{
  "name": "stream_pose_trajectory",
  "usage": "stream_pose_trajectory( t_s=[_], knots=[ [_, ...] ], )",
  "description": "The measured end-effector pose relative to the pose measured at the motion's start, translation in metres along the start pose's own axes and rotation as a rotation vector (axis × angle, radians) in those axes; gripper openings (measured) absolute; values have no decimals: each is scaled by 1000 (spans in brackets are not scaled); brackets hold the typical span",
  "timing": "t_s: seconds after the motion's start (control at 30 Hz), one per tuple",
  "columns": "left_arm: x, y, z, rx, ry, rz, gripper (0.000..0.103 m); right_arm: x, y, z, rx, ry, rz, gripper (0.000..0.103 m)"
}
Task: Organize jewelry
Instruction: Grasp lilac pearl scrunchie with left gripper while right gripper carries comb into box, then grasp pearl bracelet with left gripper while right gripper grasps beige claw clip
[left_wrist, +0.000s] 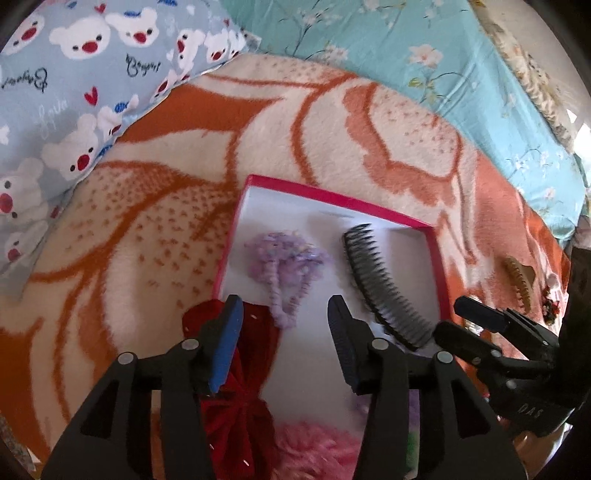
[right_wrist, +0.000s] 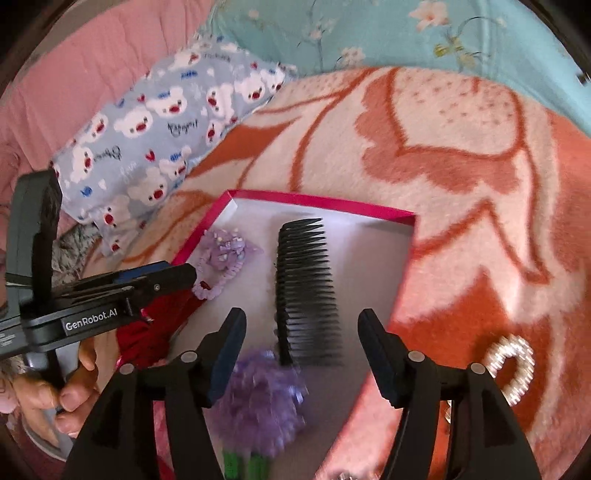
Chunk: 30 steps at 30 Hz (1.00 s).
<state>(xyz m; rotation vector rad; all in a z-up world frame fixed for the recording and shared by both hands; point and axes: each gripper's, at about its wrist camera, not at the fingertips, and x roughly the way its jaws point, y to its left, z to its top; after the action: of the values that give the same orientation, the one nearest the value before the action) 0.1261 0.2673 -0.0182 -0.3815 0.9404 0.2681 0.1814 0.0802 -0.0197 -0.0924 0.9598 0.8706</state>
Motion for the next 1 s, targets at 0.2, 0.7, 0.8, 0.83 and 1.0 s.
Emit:
stream_pose_trajectory(
  t_s=[0.2, 0.7, 0.8, 0.83, 1.0],
  knots=[
    [-19, -33, -7, 45, -19, -48, 46, -47, -41, -19, 73, -54, -38, 65],
    [-22, -147, -27, 230, 11, -156, 51, -131, -159, -69, 280, -116, -194, 65],
    [-19, -161, -31, 250, 21, -165, 51, -139, -169, -75, 293, -120, -207, 65],
    [-18, -165, -32, 256, 24, -168, 51, -142, -173, -76, 298, -121, -211, 65],
    [-11, -187, -39, 300, 42, -180, 51, -151, -188, -83, 316, -130, -229, 65]
  ],
)
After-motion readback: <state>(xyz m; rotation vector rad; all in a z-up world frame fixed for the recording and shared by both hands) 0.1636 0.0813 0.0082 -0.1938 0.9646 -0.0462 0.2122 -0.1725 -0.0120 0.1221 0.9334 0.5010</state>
